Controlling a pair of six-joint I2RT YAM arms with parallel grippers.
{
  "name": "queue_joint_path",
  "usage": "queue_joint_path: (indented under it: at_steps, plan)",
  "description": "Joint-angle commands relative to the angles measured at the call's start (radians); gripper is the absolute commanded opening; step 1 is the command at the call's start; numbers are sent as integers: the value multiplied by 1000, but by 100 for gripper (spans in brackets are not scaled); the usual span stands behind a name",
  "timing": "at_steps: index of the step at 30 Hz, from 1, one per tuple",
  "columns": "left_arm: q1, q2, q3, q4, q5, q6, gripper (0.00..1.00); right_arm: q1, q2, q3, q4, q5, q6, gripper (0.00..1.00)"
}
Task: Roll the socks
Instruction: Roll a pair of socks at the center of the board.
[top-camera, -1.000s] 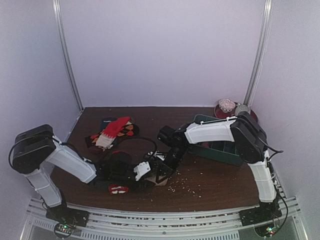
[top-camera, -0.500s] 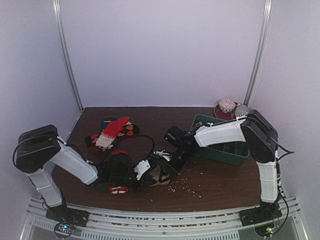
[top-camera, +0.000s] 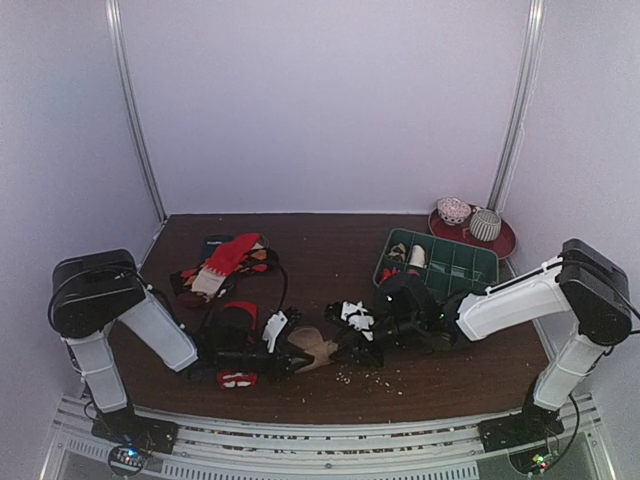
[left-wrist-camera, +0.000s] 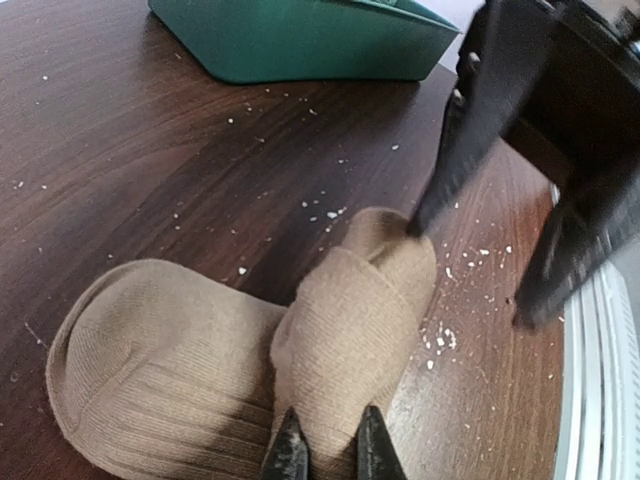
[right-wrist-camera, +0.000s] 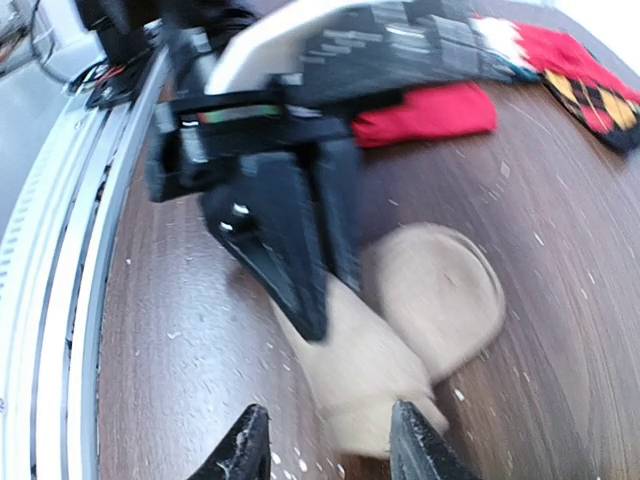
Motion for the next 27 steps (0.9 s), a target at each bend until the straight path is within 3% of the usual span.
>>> queue_joint_path:
  at_steps: [1,13,24,27]
  plan:
    - [-1,85,-36,-205,38,-63,0,25,51,18,60,36,-101,42]
    - [2,117,-40,-173,71,-60,0,25,208,130,-36,145,-154,42]
    - [4,146,2,-167,93,-12,0,80,393,294,-424,-57,-177,39]
    - [8,139,11,-167,93,4,0,90,439,303,-504,-77,-135,29]
